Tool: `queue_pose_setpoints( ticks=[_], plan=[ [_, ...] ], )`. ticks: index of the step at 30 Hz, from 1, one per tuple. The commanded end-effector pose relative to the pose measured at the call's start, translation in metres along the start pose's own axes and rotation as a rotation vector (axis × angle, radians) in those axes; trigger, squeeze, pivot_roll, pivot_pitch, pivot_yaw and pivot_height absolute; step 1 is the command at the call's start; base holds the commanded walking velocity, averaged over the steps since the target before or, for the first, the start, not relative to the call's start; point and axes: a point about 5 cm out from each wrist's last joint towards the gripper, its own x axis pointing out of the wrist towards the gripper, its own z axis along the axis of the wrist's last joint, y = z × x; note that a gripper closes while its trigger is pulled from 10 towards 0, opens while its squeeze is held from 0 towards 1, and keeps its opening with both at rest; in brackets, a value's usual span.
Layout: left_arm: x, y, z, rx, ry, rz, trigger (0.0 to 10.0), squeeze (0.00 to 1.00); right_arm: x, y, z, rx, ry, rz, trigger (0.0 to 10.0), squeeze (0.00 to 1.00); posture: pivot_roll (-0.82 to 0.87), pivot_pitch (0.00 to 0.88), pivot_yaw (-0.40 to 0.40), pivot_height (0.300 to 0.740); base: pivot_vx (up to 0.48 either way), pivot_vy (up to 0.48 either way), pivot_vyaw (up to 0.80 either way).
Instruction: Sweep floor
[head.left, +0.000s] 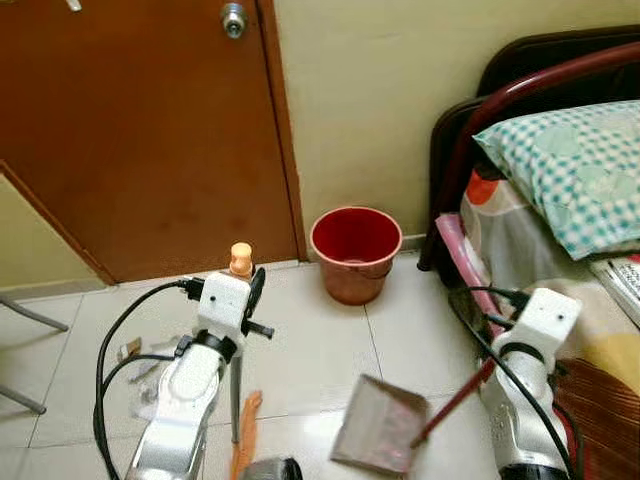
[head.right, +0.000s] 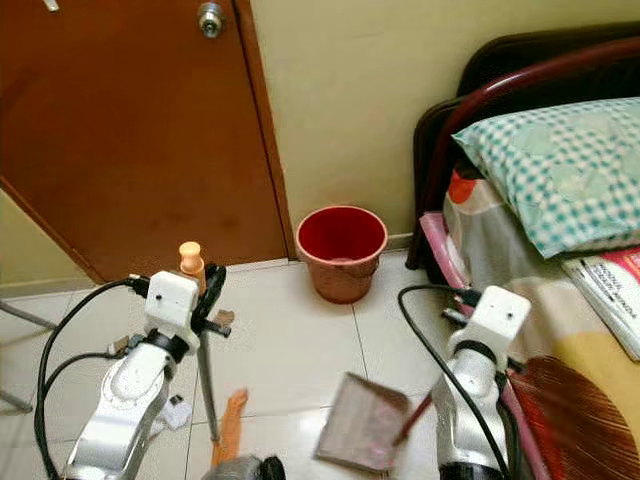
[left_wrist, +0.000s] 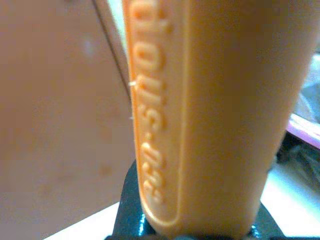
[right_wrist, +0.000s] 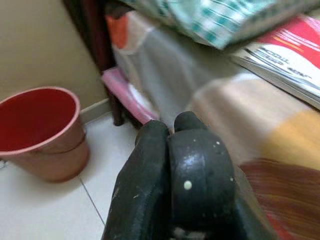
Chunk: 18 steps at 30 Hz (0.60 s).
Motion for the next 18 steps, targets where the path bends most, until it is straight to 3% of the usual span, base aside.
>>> queue_pose_setpoints(
  ticks=[1, 2, 4, 5, 13, 15, 18],
  plan=[
    [0.003, 0.008, 0.012, 0.012, -0.05, 0.053, 10.0, 0.0, 0.005, -0.001, 0.008, -0.021, -0.029, 0.021, 0.0, 0.0, 0.02, 0.069, 0.009, 0.74, 0.0, 0.0, 0.0],
    [0.002, 0.01, 0.012, 0.005, -0.051, 0.076, 10.0, 0.0, 0.007, 0.004, 0.01, -0.027, -0.031, 0.061, 8.8, 0.0, 0.02, 0.072, -0.013, 0.74, 0.0, 0.0, 0.0],
    [0.002, 0.01, 0.012, 0.003, -0.051, 0.083, 10.0, 0.0, 0.008, 0.006, 0.011, -0.026, -0.034, 0.08, 8.8, 0.0, 0.02, 0.074, -0.02, 0.74, 0.0, 0.0, 0.0],
    [0.001, 0.009, 0.01, 0.0, -0.047, 0.088, 10.0, 0.0, 0.008, 0.009, 0.011, -0.018, -0.04, 0.111, 10.0, 0.0, 0.02, 0.078, -0.031, 0.74, 0.0, 0.0, 0.0],
    [0.004, 0.008, 0.01, -0.022, -0.052, 0.132, 10.0, 0.0, 0.005, 0.035, 0.013, -0.02, -0.082, 0.274, 10.0, 0.0, 0.02, 0.075, -0.001, 0.74, 0.0, 0.0, 0.0],
    [0.004, 0.009, 0.011, -0.015, -0.053, 0.134, 10.0, 0.0, 0.004, 0.039, 0.015, -0.066, -0.087, 0.304, 10.0, 0.0, 0.02, 0.084, 0.011, 0.74, 0.0, 0.0, 0.0],
    [0.0, 0.016, 0.012, -0.001, -0.048, 0.138, 10.0, 0.0, -0.009, 0.058, 0.02, -0.089, -0.122, 0.413, 10.0, 0.0, 0.04, 0.111, 0.039, 0.74, 0.0, 0.0, 0.0]
  ],
)
